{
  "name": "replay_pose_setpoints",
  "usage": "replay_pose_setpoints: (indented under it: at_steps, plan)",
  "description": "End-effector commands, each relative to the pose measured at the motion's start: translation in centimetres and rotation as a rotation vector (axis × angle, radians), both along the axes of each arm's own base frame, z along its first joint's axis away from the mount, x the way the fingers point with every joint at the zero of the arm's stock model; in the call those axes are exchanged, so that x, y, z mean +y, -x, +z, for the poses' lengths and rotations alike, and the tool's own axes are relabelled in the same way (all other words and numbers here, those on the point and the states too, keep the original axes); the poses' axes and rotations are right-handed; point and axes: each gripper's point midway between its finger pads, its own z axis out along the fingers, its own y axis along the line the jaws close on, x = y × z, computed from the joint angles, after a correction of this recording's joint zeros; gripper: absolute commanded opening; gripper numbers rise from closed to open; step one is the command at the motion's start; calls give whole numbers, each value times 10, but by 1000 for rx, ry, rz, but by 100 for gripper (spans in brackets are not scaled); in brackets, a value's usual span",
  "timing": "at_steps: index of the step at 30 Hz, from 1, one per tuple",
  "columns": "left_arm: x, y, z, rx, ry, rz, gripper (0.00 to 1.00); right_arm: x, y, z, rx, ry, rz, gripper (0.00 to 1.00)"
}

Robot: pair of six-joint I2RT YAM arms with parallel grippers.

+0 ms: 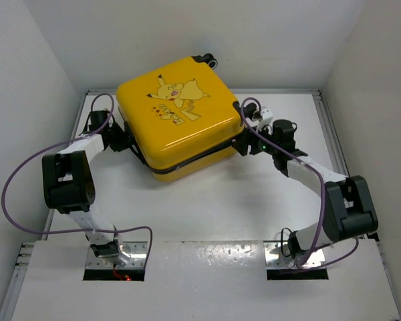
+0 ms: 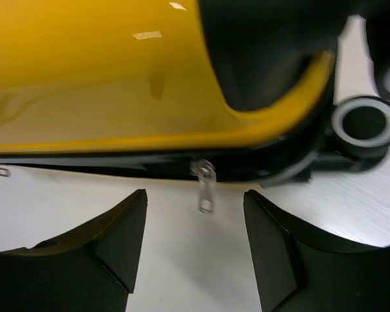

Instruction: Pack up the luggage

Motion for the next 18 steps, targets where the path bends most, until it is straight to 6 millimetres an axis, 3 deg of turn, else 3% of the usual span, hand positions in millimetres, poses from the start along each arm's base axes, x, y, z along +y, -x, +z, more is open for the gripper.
replay_pose_setpoints:
  at_steps: [1, 4, 14, 18]
  plan:
    - [57, 85, -77, 390, -188, 98, 0, 32, 0, 21, 18, -116, 114, 61]
    - [57, 85, -77, 390, -187, 98, 0, 37, -3, 17, 57, -126, 132, 61]
    - [57, 85, -77, 390, -183, 106, 0, 28, 0, -4, 137, -130, 97, 60]
    - [44, 79, -75, 376, -192, 70, 0, 23, -2, -7, 143, -135, 87, 59]
